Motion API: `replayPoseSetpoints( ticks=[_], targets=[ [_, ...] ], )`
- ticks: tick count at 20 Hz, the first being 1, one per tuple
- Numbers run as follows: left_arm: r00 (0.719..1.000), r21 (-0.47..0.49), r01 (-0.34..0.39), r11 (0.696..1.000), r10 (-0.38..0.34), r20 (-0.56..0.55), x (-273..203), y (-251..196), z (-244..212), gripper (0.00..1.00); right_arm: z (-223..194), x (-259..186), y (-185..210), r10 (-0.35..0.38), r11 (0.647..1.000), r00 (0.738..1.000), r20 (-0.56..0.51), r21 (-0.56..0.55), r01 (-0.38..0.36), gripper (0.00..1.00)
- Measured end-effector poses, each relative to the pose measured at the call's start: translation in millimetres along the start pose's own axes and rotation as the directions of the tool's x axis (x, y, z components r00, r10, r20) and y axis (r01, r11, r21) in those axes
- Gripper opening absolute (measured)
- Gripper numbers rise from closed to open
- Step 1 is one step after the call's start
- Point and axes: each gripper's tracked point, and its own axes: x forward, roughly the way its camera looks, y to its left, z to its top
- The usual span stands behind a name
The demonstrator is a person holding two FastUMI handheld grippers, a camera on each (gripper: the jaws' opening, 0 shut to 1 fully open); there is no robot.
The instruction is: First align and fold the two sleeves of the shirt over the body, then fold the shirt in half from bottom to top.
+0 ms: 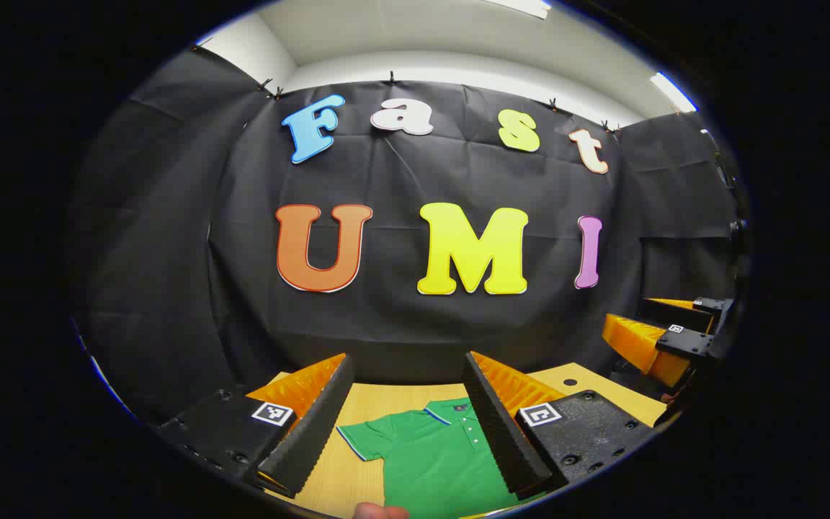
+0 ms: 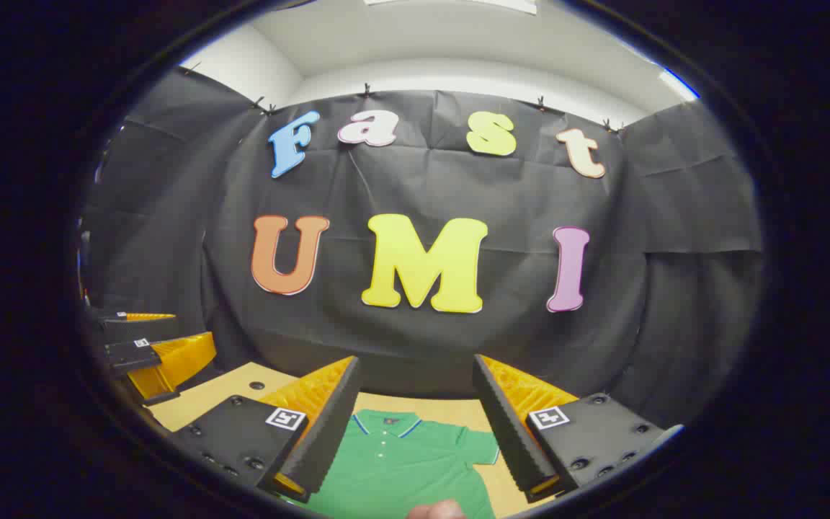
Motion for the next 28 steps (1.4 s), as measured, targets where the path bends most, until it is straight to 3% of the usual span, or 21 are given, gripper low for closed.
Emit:
replayPoseSetpoints(
  ticks=[3, 4, 5, 12, 28],
  targets=[
    [1.000, -0.001, 0.001, 1.000, -0.001, -0.016, 9.8, -5.6, -5.4, 0.98, -3.5, 11.6, -5.2, -0.004, 1.000, 1.000, -0.020, 0.028, 0.004, 0.94],
    [1.000, -0.002, 0.002, 1.000, -0.002, -0.023, 9.9, -7.7, -5.6, 0.98, -6.4, 15.4, -6.8, -0.006, 0.999, 1.000, -0.029, 0.033, 0.007, 0.99],
    [1.000, -0.004, 0.002, 1.000, -0.002, -0.027, 11.7, -9.4, -6.3, 0.98, -7.6, 17.8, -8.6, -0.010, 0.999, 0.999, -0.036, 0.037, 0.011, 0.94],
    [0.997, -0.018, -0.038, 0.999, 0.037, -0.071, 21.1, -15.4, -12.2, 0.98, -15.4, 25.7, -13.5, -0.001, 0.999, 0.998, -0.062, 0.043, 0.004, 0.94],
    [0.991, -0.011, -0.038, 0.999, 0.036, -0.129, 47.4, -28.4, -23.7, 0.98, -27.1, 65.0, -66.7, -0.022, 0.997, 0.990, -0.138, 0.074, 0.032, 0.94]
  ],
)
